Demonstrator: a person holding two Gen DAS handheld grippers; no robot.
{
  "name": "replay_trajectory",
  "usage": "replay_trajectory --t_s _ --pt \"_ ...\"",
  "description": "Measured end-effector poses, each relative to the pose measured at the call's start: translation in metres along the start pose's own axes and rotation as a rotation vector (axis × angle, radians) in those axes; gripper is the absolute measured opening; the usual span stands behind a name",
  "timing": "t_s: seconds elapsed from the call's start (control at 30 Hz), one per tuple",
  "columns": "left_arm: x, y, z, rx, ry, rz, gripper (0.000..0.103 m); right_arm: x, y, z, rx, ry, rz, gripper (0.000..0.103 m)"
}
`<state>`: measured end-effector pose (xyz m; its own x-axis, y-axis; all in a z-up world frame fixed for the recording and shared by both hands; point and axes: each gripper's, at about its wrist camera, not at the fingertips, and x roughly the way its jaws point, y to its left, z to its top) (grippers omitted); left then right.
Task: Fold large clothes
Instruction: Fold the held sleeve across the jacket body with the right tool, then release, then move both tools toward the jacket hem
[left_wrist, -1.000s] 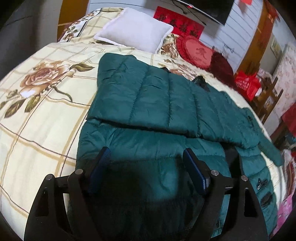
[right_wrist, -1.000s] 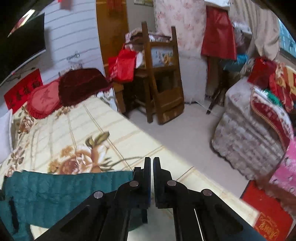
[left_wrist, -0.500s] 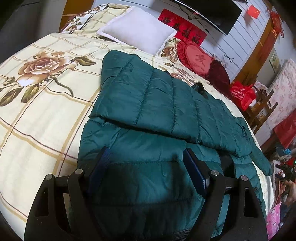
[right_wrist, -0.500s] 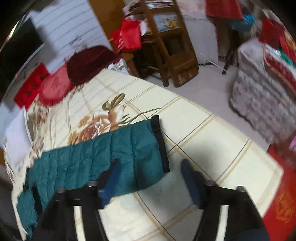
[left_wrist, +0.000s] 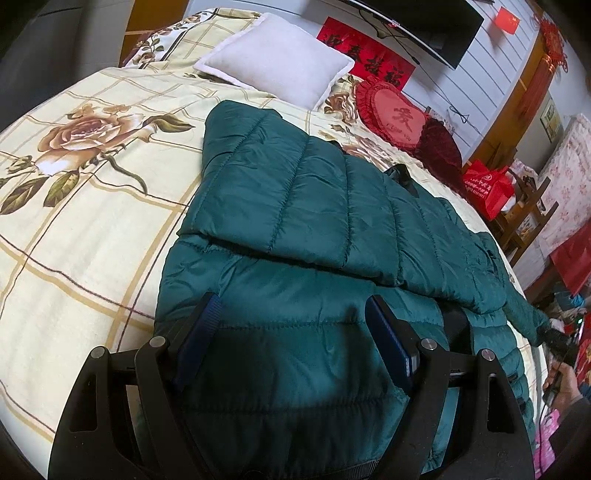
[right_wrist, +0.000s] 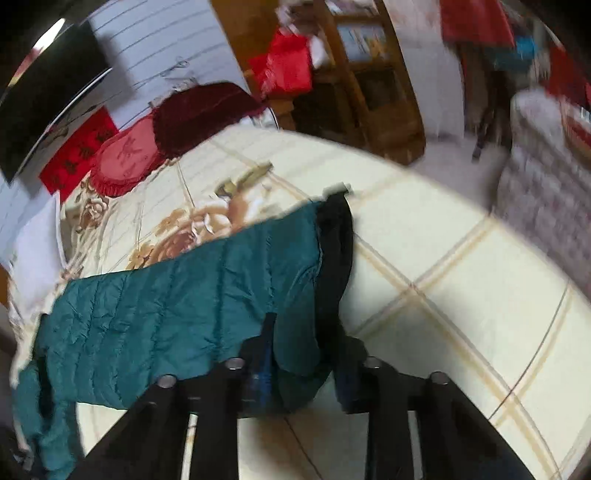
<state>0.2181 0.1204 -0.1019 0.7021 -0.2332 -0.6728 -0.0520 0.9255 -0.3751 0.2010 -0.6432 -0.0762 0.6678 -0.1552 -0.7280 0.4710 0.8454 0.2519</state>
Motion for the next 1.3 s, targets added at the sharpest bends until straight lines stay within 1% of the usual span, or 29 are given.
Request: replay_trajectory --t_s 0.07,0.2,0.23,0.27,0.3,0.43,0.47,0.53,0.57,0.67,0.7,0.73,0.8,0.9,0.97,1.0,1.03,1.1,1.13,1.17,1.2,1.23,1.3 --pt "0.000 0.000 0.000 0.001 0.000 0.003 0.081 -0.012 0.015 0.003 -0.043 -0.043 -0.005 0.020" --pt "0.001 -0.001 0.000 0.009 0.002 0.032 0.081 -0.055 0.064 0.012 -0.124 -0.139 0.060 0.020" --pt "0.002 -0.003 0.000 0.016 0.004 0.048 0.081 -0.070 0.084 0.013 -0.148 -0.158 0.116 0.020" --pt "0.003 -0.005 0.000 0.028 0.008 0.072 0.081 -0.076 0.098 0.012 -0.166 -0.166 0.139 0.020" --pt "0.004 -0.007 0.000 0.035 0.011 0.087 0.081 -0.089 0.122 0.009 -0.199 -0.181 0.181 0.020" --pt "0.004 -0.018 0.000 0.102 0.051 0.209 0.081 -0.120 0.202 -0.007 -0.274 -0.198 0.329 0.020" --pt "0.000 -0.018 0.001 0.102 0.050 0.221 0.081 -0.124 0.222 -0.013 -0.289 -0.193 0.363 0.020" --pt "-0.018 -0.010 0.001 0.088 0.014 0.230 0.081 -0.134 0.260 -0.027 -0.325 -0.189 0.423 0.020" --pt "-0.027 -0.005 0.001 0.091 -0.003 0.263 0.081 -0.138 0.279 -0.035 -0.344 -0.186 0.454 0.020" --pt "-0.037 0.008 -0.003 0.106 0.009 0.397 0.081 -0.147 0.346 -0.068 -0.408 -0.159 0.561 0.020" --pt "-0.038 0.011 -0.004 0.102 0.014 0.413 0.081 -0.147 0.366 -0.078 -0.424 -0.146 0.589 0.020" --pt "-0.037 0.017 -0.007 0.087 0.031 0.420 0.081 -0.147 0.385 -0.090 -0.442 -0.127 0.616 0.019" --pt "-0.034 0.024 -0.012 0.063 0.059 0.393 0.081 -0.140 0.419 -0.118 -0.482 -0.087 0.651 0.019" --pt "-0.028 0.026 -0.019 0.063 0.067 0.384 0.081 -0.117 0.452 -0.156 -0.511 -0.003 0.677 0.020" --pt "-0.025 0.025 -0.020 0.068 0.067 0.380 0.081 -0.093 0.463 -0.182 -0.533 0.050 0.645 0.020" --pt "-0.024 0.026 -0.020 0.067 0.069 0.374 0.081 -0.086 0.464 -0.191 -0.538 0.069 0.628 0.020" --pt "-0.023 0.026 -0.019 0.063 0.075 0.368 0.081 -0.074 0.465 -0.201 -0.547 0.108 0.598 0.020" --pt "-0.022 0.027 -0.015 0.058 0.087 0.354 0.081 -0.055 0.462 -0.212 -0.534 0.191 0.571 0.030" --pt "-0.022 0.025 -0.013 0.058 0.092 0.349 0.081 -0.049 0.454 -0.211 -0.508 0.220 0.584 0.048" --pt "-0.024 0.024 -0.010 0.055 0.096 0.338 0.081 -0.048 0.447 -0.208 -0.476 0.241 0.615 0.067" --pt "-0.029 0.022 -0.007 0.050 0.086 0.324 0.081 -0.049 0.443 -0.207 -0.451 0.264 0.662 0.075" --pt "-0.035 0.019 -0.002 0.045 0.066 0.304 0.081 -0.056 0.441 -0.207 -0.452 0.259 0.677 0.080" --pt "-0.048 0.009 0.007 0.044 0.026 0.277 0.081 -0.069 0.437 -0.204 -0.472 0.229 0.676 0.080"
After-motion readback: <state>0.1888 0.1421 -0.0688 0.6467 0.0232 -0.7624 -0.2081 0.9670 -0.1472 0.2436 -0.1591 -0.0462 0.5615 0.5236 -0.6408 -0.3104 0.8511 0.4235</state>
